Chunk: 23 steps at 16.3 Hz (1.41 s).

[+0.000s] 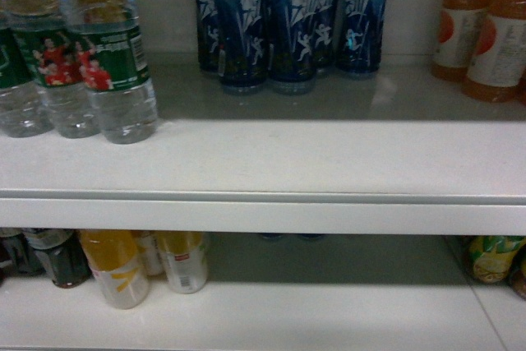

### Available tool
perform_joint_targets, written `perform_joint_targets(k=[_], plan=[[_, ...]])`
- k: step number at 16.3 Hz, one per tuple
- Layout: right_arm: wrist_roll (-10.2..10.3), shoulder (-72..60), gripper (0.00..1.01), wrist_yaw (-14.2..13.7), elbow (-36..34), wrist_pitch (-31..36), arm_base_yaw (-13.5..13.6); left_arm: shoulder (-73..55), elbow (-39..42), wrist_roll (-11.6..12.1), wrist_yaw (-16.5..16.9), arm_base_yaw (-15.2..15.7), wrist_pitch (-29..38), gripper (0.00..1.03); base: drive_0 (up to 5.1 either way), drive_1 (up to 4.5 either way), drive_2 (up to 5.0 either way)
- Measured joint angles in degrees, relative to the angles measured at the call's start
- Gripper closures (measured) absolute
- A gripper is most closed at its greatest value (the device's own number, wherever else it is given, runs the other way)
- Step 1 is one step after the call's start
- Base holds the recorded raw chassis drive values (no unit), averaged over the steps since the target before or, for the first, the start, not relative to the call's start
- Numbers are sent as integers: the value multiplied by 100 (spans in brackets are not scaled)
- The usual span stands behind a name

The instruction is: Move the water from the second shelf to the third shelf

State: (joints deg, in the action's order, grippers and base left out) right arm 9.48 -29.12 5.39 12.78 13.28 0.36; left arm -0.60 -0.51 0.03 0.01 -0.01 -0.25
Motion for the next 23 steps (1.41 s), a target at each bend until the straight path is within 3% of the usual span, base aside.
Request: perform_joint_targets(k=[23], plan=[[0,-2,60,2,0,-17,0,0,0,0,-2,0,11,5,-494,252,252]])
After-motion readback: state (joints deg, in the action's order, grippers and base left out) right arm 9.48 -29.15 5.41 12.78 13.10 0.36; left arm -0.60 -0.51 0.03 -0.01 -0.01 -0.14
